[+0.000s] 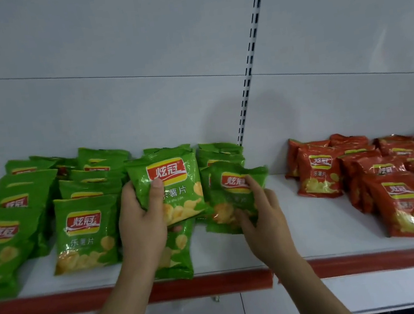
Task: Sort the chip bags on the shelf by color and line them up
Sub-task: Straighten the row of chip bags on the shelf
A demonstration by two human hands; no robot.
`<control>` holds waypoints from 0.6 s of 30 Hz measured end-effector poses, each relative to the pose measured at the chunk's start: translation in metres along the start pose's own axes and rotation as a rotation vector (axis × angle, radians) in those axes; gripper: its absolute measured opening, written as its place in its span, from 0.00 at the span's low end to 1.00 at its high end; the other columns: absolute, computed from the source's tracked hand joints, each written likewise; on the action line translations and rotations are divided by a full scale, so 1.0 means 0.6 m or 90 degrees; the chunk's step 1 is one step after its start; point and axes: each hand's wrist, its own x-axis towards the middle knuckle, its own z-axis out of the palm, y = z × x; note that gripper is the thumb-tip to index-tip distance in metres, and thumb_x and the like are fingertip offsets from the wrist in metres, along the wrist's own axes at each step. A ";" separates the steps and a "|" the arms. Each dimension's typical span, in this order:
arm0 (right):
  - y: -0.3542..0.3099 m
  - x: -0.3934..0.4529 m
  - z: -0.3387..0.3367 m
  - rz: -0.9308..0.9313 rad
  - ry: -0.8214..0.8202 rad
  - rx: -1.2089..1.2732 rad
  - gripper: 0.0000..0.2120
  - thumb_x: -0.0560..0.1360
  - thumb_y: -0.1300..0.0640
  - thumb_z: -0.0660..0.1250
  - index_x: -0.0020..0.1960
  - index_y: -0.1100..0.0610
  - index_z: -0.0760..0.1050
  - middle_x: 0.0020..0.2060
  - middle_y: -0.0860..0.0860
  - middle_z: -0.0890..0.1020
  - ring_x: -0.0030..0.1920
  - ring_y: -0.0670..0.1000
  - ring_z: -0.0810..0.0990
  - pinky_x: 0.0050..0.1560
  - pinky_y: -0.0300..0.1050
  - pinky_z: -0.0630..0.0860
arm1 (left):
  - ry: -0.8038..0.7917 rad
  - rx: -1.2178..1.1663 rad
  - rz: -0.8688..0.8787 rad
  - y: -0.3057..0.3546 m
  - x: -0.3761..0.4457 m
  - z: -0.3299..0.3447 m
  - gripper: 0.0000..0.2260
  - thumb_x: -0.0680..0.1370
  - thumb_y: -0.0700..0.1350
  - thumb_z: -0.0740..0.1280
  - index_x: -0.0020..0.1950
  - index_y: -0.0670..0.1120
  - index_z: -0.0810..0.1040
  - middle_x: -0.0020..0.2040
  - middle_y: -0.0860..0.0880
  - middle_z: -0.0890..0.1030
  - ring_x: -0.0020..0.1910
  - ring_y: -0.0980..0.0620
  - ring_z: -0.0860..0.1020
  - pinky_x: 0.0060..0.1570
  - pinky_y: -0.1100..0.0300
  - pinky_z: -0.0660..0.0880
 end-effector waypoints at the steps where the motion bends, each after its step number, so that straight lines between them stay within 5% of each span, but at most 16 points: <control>1: 0.003 -0.001 0.019 -0.026 -0.010 -0.036 0.38 0.80 0.52 0.72 0.84 0.42 0.57 0.66 0.47 0.69 0.60 0.47 0.75 0.60 0.54 0.80 | 0.007 0.000 0.002 -0.005 0.000 -0.004 0.20 0.77 0.73 0.65 0.64 0.64 0.75 0.58 0.56 0.85 0.52 0.45 0.86 0.47 0.36 0.84; 3: 0.017 0.000 0.053 -0.051 -0.032 -0.159 0.42 0.78 0.43 0.70 0.86 0.44 0.53 0.74 0.56 0.66 0.73 0.60 0.68 0.69 0.62 0.74 | 0.010 -0.003 0.004 -0.006 -0.002 -0.013 0.21 0.77 0.74 0.64 0.64 0.64 0.75 0.58 0.57 0.85 0.53 0.46 0.86 0.48 0.34 0.83; 6: 0.039 0.004 0.071 -0.012 -0.103 -0.266 0.48 0.75 0.31 0.63 0.86 0.40 0.40 0.83 0.60 0.52 0.83 0.65 0.52 0.78 0.67 0.63 | -0.003 -0.004 0.002 -0.008 -0.004 -0.023 0.22 0.76 0.74 0.64 0.64 0.65 0.76 0.57 0.59 0.84 0.55 0.48 0.85 0.49 0.35 0.83; 9: 0.054 0.025 0.070 -0.015 -0.131 -0.309 0.51 0.75 0.30 0.65 0.85 0.39 0.36 0.84 0.60 0.46 0.84 0.66 0.48 0.78 0.69 0.61 | -0.010 0.003 -0.008 -0.008 -0.007 -0.029 0.20 0.78 0.72 0.64 0.64 0.64 0.76 0.57 0.60 0.84 0.56 0.55 0.84 0.52 0.39 0.82; 12: 0.051 0.037 0.068 -0.020 -0.149 -0.312 0.51 0.72 0.26 0.61 0.85 0.39 0.37 0.85 0.61 0.44 0.84 0.68 0.47 0.79 0.69 0.60 | -0.013 0.008 0.002 -0.005 -0.014 -0.025 0.16 0.81 0.65 0.62 0.64 0.59 0.76 0.56 0.62 0.82 0.54 0.70 0.79 0.53 0.55 0.76; 18: 0.037 0.018 0.042 -0.044 -0.077 -0.203 0.49 0.74 0.22 0.57 0.86 0.40 0.41 0.85 0.59 0.43 0.85 0.64 0.45 0.80 0.68 0.59 | -0.058 0.050 -0.017 -0.007 -0.023 -0.004 0.11 0.83 0.62 0.58 0.63 0.62 0.71 0.56 0.65 0.78 0.50 0.76 0.75 0.46 0.69 0.68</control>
